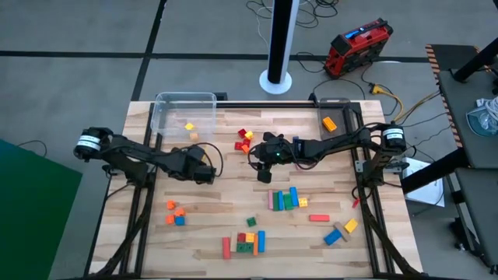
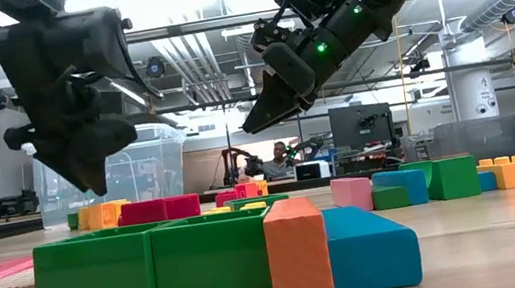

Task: Sort blocks by size
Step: Put the yellow square game piece into the transparent bin

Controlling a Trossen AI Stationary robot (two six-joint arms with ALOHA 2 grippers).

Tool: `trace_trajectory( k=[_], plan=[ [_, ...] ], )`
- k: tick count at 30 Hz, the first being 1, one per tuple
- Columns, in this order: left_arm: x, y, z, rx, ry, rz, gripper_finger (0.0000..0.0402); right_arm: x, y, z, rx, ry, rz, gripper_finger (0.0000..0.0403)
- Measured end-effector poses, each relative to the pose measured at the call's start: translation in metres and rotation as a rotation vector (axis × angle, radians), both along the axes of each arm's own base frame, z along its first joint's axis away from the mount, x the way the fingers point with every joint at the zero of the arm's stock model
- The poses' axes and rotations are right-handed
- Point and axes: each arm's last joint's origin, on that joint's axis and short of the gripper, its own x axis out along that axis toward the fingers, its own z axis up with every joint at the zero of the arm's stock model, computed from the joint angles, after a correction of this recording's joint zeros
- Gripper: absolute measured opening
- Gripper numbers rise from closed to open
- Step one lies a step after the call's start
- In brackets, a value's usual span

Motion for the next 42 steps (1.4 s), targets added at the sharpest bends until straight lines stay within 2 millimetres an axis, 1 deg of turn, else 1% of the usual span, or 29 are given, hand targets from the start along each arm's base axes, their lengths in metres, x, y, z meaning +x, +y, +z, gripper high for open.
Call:
trace_trajectory(
  k=[7,12,17,24,27,36,42],
  plan=[
    [-0.004,0.003,-0.011,-0.021,-0.018,0.005,0.0130,0.000,0.000,0.000,0.000,0.000,0.000,0.0189],
    [-0.005,0.003,-0.018,-0.024,-0.042,-0.003,0.0130,0.000,0.000,0.000,0.000,0.000,0.000,0.0187],
    [-0.005,0.004,-0.022,-0.023,-0.070,-0.024,0.0130,0.000,0.000,0.000,0.000,0.000,0.000,0.0183],
    [-0.006,0.004,-0.025,-0.018,-0.066,-0.029,0.0128,0.000,0.000,0.000,0.000,-0.001,-0.001,0.0191],
    [-0.006,0.004,-0.025,-0.017,-0.061,-0.043,0.0114,0.000,0.000,0.000,-0.001,-0.001,0.000,0.0191],
    [-0.006,0.004,-0.025,-0.022,-0.056,-0.062,0.0047,0.000,0.000,0.000,-0.001,0.000,0.000,0.0180],
    [-0.005,0.003,-0.025,-0.029,-0.052,-0.075,0.0022,0.000,0.000,0.000,-0.001,0.000,0.000,0.0186]
  ],
)
